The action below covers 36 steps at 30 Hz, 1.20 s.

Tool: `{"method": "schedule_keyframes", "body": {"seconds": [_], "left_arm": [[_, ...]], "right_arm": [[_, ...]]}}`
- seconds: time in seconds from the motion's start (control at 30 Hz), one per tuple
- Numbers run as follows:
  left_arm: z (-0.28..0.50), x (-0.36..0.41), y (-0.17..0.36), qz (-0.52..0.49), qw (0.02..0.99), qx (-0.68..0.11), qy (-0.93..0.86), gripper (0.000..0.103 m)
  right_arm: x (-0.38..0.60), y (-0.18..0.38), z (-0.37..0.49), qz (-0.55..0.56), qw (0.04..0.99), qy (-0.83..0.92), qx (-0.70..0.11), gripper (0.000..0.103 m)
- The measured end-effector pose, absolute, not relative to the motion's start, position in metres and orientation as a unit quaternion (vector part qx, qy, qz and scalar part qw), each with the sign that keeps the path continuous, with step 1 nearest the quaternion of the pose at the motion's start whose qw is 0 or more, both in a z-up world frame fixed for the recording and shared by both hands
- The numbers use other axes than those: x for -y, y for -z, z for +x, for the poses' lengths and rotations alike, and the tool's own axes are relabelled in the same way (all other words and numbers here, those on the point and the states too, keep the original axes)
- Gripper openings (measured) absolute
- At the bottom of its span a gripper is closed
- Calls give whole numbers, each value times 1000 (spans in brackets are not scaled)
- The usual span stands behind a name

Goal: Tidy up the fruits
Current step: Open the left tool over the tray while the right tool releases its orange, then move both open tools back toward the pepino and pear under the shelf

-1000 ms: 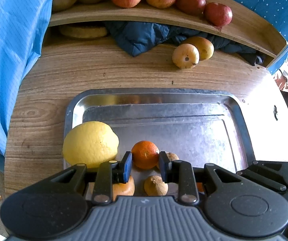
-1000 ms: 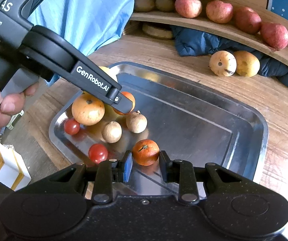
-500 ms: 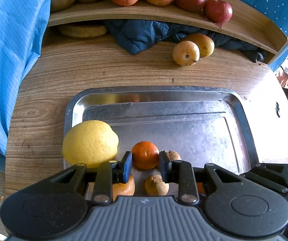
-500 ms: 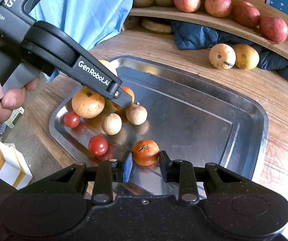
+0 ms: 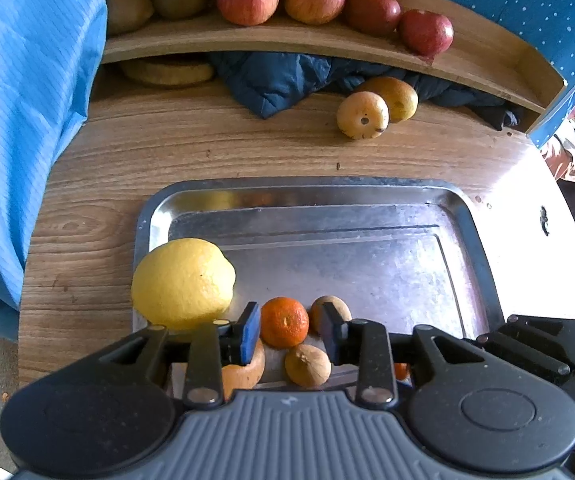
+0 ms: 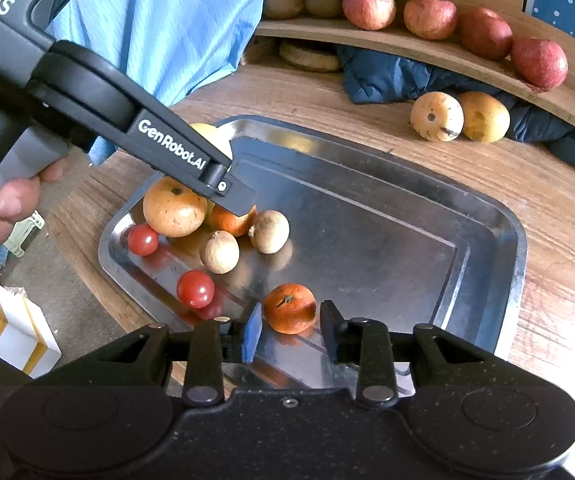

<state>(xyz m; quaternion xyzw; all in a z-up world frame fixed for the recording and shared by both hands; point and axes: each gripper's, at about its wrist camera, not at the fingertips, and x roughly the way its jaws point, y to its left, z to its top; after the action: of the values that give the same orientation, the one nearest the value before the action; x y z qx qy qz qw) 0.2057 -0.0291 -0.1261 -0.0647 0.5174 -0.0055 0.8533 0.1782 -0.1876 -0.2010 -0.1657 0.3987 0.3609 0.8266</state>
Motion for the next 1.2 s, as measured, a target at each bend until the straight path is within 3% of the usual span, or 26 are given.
{"method": "schedule_keyframes", "body": {"seconds": [0.3,0.53,0.83,1.2], "left_arm": [[184,27,108,-63,856,-512,-3,81],[165,23,103,-51,849,-525,-11,98],[149,32,107,12,822,-569,-5,102],[152,47,120,63,789,-612,-6,102]], "right_arm": [[195,190,172,-157,832,-358,-393,57],[202,181,165,-147,836,-359,-389,77],[217,172,161,-118,843,-345,-396,96],[242,176,159,-107,848,-294,-427,101]]}}
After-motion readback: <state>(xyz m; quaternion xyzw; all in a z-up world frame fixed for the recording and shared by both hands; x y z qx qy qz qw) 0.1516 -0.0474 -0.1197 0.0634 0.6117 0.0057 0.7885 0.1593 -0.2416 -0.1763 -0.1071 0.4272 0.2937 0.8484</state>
